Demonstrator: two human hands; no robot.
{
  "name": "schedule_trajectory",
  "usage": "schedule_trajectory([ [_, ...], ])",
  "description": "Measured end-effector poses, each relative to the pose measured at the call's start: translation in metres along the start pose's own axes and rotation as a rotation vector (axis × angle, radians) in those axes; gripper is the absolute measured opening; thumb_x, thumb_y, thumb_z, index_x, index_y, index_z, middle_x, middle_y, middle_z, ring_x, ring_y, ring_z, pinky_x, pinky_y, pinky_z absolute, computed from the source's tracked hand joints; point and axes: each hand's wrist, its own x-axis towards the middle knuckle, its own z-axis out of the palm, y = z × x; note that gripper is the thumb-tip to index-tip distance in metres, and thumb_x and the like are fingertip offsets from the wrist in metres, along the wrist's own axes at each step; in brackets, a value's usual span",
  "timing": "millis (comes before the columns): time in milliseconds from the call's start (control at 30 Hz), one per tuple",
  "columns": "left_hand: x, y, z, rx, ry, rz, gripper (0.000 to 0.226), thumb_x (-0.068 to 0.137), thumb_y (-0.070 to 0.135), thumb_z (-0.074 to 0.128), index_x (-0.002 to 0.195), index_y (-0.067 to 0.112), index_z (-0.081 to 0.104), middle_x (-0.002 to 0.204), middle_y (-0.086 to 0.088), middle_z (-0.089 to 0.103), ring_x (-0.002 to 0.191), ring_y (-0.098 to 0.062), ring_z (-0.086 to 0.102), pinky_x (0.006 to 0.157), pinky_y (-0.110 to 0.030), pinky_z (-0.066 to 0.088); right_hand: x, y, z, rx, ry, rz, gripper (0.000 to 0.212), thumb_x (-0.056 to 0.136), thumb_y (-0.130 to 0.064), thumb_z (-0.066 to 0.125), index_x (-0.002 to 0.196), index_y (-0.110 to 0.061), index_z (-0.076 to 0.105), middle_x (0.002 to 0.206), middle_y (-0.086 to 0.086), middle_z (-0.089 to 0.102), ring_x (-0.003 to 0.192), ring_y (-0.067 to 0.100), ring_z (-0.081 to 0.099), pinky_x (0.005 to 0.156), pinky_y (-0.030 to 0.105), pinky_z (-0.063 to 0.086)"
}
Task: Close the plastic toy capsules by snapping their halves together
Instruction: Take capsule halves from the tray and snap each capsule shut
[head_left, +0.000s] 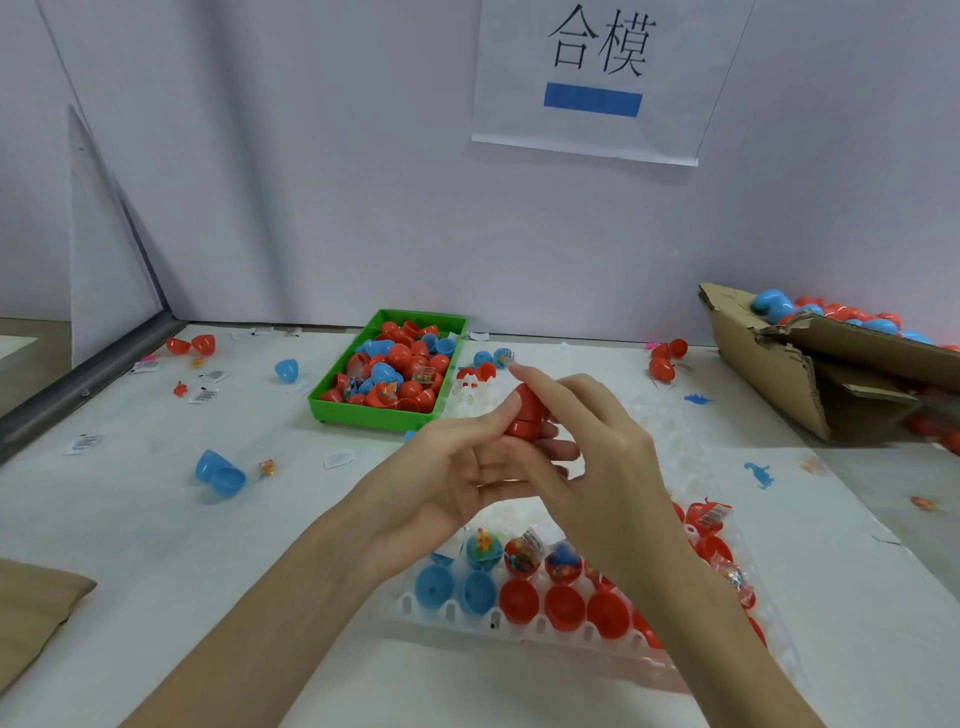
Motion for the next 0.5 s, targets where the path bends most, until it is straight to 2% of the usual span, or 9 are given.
schedule_trajectory([
  [100,-0.002,0.002,0.000,-0.095,-0.033,-0.037,0.042,0.101,0.040,0.060,0.120,0.007,0.077,0.125,-0.021,0.072,0.121,-0.033,0.069,0.099,-0.035,0.057,0.002,-0.004,-0.001,0.078,-0.004,0.012,0.053,0.094,-0.039,0.060,0.142,-0.014,0.060,0.115,-0.002,0.062,0.097,0.002,0.056,0.087,0.007,0.047],
  [200,-0.004,0.005,0.001,-0.153,-0.077,-0.064,0.046,0.100,0.044,0.060,0.123,0.008,0.076,0.123,-0.015,0.075,0.125,-0.030,0.067,0.103,-0.037,0.055,0.002,-0.009,-0.002,0.240,0.007,0.043,0.055,0.091,-0.033,0.066,0.142,-0.013,0.059,0.114,0.000,0.068,0.094,0.007,0.065,0.079,0.007,0.051],
  [267,-0.005,0.006,0.002,-0.165,-0.120,-0.066,0.051,0.097,0.050,0.063,0.126,0.009,0.075,0.123,-0.013,0.075,0.129,-0.029,0.064,0.105,-0.037,0.054,0.003,-0.013,-0.003,0.354,0.026,0.101,0.052,0.090,-0.032,0.070,0.139,-0.018,0.061,0.113,-0.002,0.071,0.093,0.013,0.070,0.077,0.014,0.057],
  [333,-0.006,0.006,0.004,-0.167,-0.140,-0.060,0.058,0.090,0.057,0.071,0.125,0.010,0.075,0.124,-0.013,0.075,0.130,-0.028,0.064,0.103,-0.036,0.055,0.003,-0.015,-0.005,0.395,0.046,0.115,0.044,0.090,-0.032,0.075,0.132,-0.023,0.064,0.113,-0.005,0.072,0.097,0.017,0.072,0.081,0.023,0.060],
  [433,-0.006,0.002,0.008,-0.152,-0.150,-0.050,0.062,0.082,0.062,0.076,0.119,0.012,0.078,0.121,-0.011,0.076,0.122,-0.023,0.069,0.098,-0.033,0.056,0.004,-0.018,-0.008,0.363,0.074,0.074,0.037,0.090,-0.035,0.071,0.126,-0.030,0.062,0.112,-0.007,0.072,0.101,0.015,0.070,0.086,0.027,0.059],
  [500,-0.005,0.001,0.008,-0.172,-0.130,-0.035,0.063,0.076,0.061,0.081,0.116,0.012,0.080,0.119,-0.010,0.077,0.117,-0.022,0.072,0.095,-0.032,0.058,0.005,-0.019,-0.009,0.347,0.084,0.059,0.036,0.090,-0.037,0.069,0.124,-0.027,0.063,0.111,-0.004,0.072,0.102,0.015,0.069,0.086,0.029,0.059],
])
